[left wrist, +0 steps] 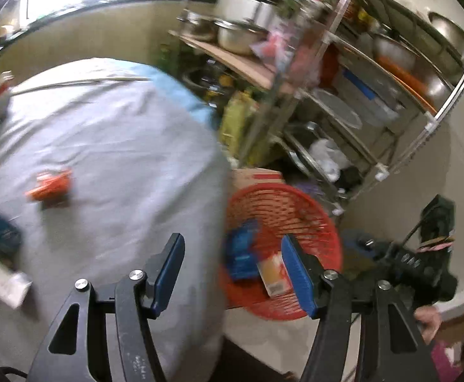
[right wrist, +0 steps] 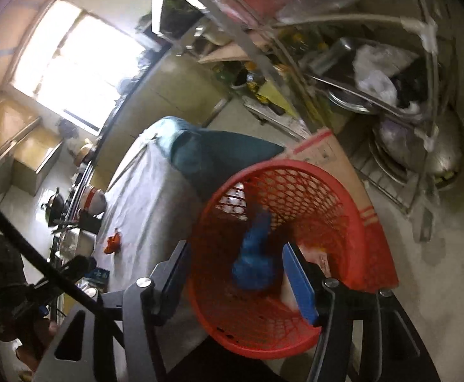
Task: Collect trash
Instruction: 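Carry both items to the red basket and open both tools to drop them, then grasp the blue toothpaste box with the left tool while the right tool grasps the white medicine box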
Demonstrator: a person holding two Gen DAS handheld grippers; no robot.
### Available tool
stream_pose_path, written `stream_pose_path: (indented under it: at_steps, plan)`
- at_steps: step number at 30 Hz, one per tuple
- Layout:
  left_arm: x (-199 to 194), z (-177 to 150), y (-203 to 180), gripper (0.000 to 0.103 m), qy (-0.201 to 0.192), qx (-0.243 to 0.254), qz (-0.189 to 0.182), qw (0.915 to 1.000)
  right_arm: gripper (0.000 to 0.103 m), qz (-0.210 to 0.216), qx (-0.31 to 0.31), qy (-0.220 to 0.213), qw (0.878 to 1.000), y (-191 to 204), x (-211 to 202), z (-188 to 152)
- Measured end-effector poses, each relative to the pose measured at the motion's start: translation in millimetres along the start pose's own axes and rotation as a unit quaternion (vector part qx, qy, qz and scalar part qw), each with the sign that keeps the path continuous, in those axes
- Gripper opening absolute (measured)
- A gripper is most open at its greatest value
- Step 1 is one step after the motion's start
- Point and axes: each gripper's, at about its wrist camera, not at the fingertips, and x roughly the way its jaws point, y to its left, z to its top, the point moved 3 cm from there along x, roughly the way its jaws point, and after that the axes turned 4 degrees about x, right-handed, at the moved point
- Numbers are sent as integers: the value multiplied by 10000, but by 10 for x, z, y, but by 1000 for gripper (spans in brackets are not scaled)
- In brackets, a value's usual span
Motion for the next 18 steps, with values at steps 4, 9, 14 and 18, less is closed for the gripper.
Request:
stream_pose_path:
  at_steps: [4,9,14,18]
  plan:
    - [-397,-382,508,67,-128,-354,694,9969,63,232,-423,143,9987,418,108,-123]
    - [-934,-912,1256,67,-282,-915,1844,9782,63,593,-1059,543,9911,1092,400,-373]
    - [-1309,-1309,1993,68,-343,-1731,2382,9550,63,893,-1698,1030,9760,1797,792,-695]
    - [-1447,-1521,2401,68,-366,-2303,2463,9407,63,1084,-2297,1440,9564,2360,1092,-1058]
